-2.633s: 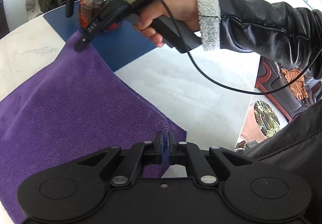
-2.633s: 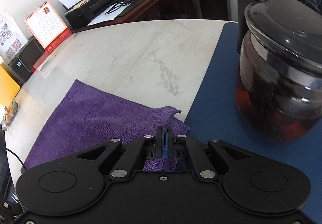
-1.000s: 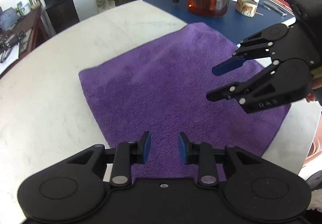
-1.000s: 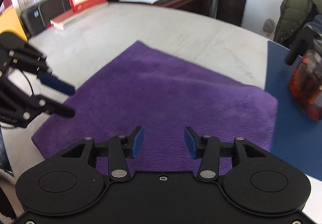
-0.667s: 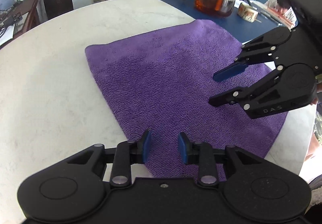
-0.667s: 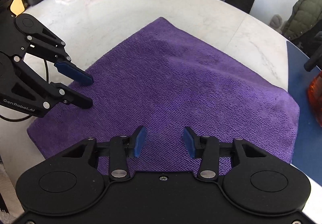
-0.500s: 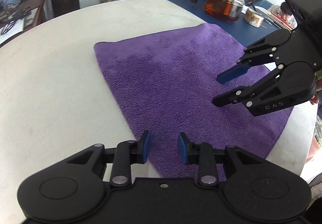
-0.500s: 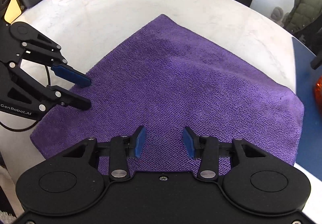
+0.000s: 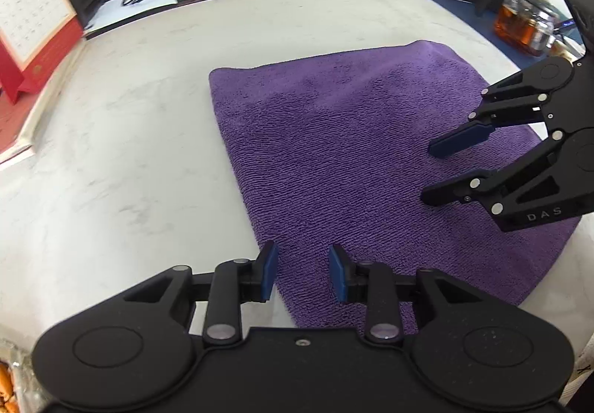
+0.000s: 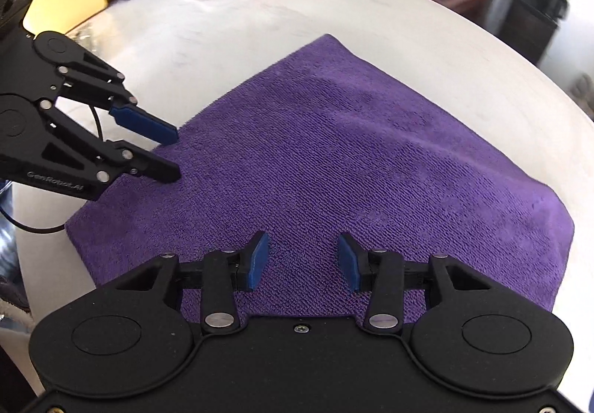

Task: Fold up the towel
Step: 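Move both open grippers to the folded towel's edge, then grasp the folded towel edge with the right gripper while the left gripper grasps beside it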

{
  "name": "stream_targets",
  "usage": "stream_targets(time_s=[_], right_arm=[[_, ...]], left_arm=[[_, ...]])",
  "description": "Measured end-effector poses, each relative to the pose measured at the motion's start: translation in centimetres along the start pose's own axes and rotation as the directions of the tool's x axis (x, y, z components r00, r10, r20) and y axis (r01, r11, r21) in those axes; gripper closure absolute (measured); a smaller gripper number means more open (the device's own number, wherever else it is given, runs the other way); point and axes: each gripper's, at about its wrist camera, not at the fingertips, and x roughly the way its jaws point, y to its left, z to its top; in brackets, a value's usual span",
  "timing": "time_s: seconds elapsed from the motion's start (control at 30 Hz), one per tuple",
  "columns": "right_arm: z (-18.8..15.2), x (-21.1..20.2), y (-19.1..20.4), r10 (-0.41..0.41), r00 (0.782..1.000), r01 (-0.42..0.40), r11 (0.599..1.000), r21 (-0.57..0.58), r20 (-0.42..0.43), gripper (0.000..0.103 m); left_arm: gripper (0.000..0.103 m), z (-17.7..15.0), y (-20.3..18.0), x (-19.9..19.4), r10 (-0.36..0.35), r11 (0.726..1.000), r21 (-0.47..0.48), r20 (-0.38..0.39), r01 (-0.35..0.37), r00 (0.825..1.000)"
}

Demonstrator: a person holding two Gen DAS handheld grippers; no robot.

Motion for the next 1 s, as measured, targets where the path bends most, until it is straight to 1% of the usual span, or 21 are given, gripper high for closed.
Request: stream_targets(time_s=[0.07,0.1,0.17,0.2,0.3,0.37,0.43,0.5,0.57,0.6,0.63,0.7,0.77,0.83,0.87,0.97,1.0], right_arm=[[0.2,0.3,-0.3,0.011,1.0,-0.011,1.0,-0.009,0.011,0.061],[0.1,0.3,-0.7,0.025,1.0,-0.025,1.0,-0.006,0.015,0.06],[-0.5,-0.5,-1.6,0.073,0.997,-0.074,0.997,0.011,0.034,0.061],[-1.1,-1.9,-2.6,0.082,0.994,-0.085,0.996,0.033,0.067,0.061],[-3.4,-6.7,-6.7,0.035,0.986,-0.054,0.992,0.112,0.164,0.061],[-5.3,-9.1,-9.2,0.007,0.98,-0.039,0.986,0.159,0.198,0.061],[-8.3,-11.5,-12.1,-0.033,0.979,-0.003,0.984,0.176,0.2,0.061],[-10.5,-12.3,-13.6,-0.043,0.985,0.017,0.988,0.151,0.169,0.061],[-12.6,-12.7,-14.3,-0.026,0.989,0.008,0.992,0.123,0.144,0.061],[-13.4,-12.8,-14.5,-0.006,0.991,-0.008,0.995,0.103,0.135,0.061],[-14.3,-13.0,-14.4,0.017,0.992,-0.027,0.997,0.076,0.126,0.062],[-15.9,-13.5,-14.0,0.056,0.992,-0.059,0.998,0.025,0.11,0.064],[-16.8,-13.7,-13.6,0.111,0.989,-0.109,0.994,-0.022,0.095,0.065],[-17.5,-13.7,-13.1,0.16,0.984,-0.155,0.986,-0.065,0.081,0.065],[-17.7,-13.8,-12.9,0.174,0.982,-0.168,0.983,-0.079,0.077,0.065],[-18.3,-14.0,-12.4,0.211,0.975,-0.204,0.974,-0.096,0.072,0.065],[-18.4,-14.1,-12.3,0.215,0.974,-0.207,0.973,-0.098,0.073,0.065]], left_arm=[[0.073,0.5,-0.5,0.2,0.027,1.0,-0.003,-0.012,-0.027,1.0],[0.073,0.8,-1.1,-0.1,0.066,0.998,0.002,-0.022,-0.066,0.998],[0.073,1.3,-2.0,-1.2,0.113,0.994,0.014,-0.01,-0.113,0.994],[0.073,1.6,-2.6,-2.0,0.107,0.994,0.012,0.007,-0.107,0.994],[0.073,2.4,-5.5,-4.1,0.032,0.999,0.015,0.061,-0.033,0.998],[0.073,3.1,-9.6,-4.7,-0.069,0.996,0.062,0.081,0.065,0.994],[0.073,3.3,-13.4,-4.3,-0.162,0.982,0.113,0.066,0.154,0.985],[0.073,3.3,-17.6,-3.4,-0.235,0.956,0.185,0.022,0.227,0.972],[0.073,2.8,-22.0,-2.2,-0.261,0.928,0.268,-0.031,0.26,0.965],[0.073,2.4,-24.1,-1.5,-0.263,0.914,0.306,-0.057,0.268,0.963],[0.073,2.2,-25.0,-1.1,-0.26,0.909,0.318,-0.068,0.268,0.963],[0.074,1.8,-26.5,-0.4,-0.235,0.909,0.331,-0.092,0.252,0.968],[0.074,1.6,-27.5,0.2,-0.2,0.91,0.349,-0.102,0.223,0.975],[0.074,1.5,-28.3,0.6,-0.157,0.909,0.372,-0.108,0.187,0.982],[0.074,1.5,-28.3,0.7,-0.149,0.909,0.376,-0.11,0.18,0.983],[0.076,1.9,-28.0,0.8,-0.143,0.913,0.369,-0.11,0.173,0.984],[0.076,2.1,-27.6,0.8,-0.147,0.918,0.353,-0.114,0.178,0.983]])
